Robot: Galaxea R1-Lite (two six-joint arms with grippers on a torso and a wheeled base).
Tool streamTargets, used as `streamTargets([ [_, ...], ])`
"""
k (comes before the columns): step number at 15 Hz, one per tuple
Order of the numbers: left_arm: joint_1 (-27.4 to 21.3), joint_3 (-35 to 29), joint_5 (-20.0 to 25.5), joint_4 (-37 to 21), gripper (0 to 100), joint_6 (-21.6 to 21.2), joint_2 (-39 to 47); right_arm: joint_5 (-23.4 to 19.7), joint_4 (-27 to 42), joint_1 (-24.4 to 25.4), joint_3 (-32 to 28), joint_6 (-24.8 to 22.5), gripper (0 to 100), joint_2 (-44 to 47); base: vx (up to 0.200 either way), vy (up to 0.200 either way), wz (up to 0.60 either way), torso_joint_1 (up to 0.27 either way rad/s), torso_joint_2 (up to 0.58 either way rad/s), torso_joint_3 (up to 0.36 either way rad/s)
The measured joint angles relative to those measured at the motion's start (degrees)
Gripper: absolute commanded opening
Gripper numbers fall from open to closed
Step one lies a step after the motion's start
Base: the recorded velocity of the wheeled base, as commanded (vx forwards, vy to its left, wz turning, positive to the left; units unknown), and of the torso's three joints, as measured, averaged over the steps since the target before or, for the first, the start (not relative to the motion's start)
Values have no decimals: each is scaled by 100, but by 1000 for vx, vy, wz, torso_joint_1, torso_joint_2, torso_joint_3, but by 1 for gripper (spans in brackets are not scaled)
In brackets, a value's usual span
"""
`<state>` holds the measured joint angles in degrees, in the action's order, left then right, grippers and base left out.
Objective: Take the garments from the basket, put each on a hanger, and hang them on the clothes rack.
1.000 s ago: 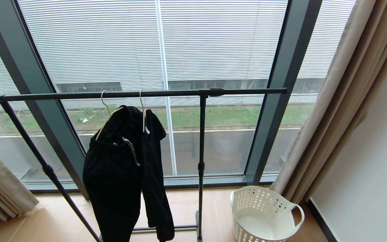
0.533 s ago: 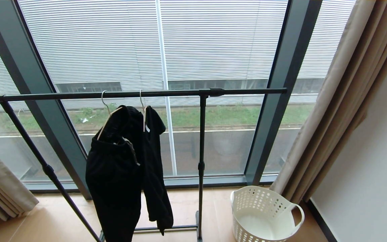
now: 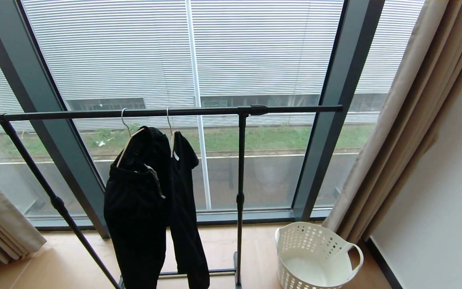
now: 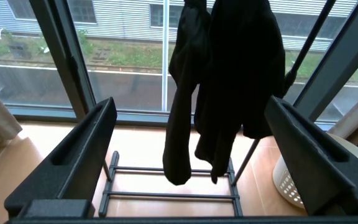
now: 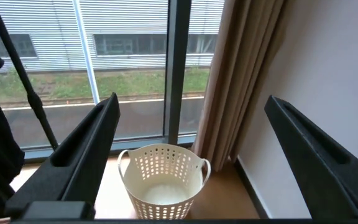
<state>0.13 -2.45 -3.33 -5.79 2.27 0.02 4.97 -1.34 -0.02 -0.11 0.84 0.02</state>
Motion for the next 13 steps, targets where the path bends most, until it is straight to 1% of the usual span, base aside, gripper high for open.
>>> streamTargets([
  [1, 0, 0, 2, 0, 100, 0, 0, -238, 99, 5, 4, -44, 100, 0, 0, 0, 0, 0, 0, 0],
  [2, 0, 0, 2, -1, 100, 2, 0, -273, 99, 7, 6, -44, 100, 0, 0, 0, 0, 0, 0, 0],
  [13, 2, 0, 2, 0, 100, 0, 0, -288, 102, 10, 11, -49, 100, -2, 0, 0, 0, 0, 0, 0],
])
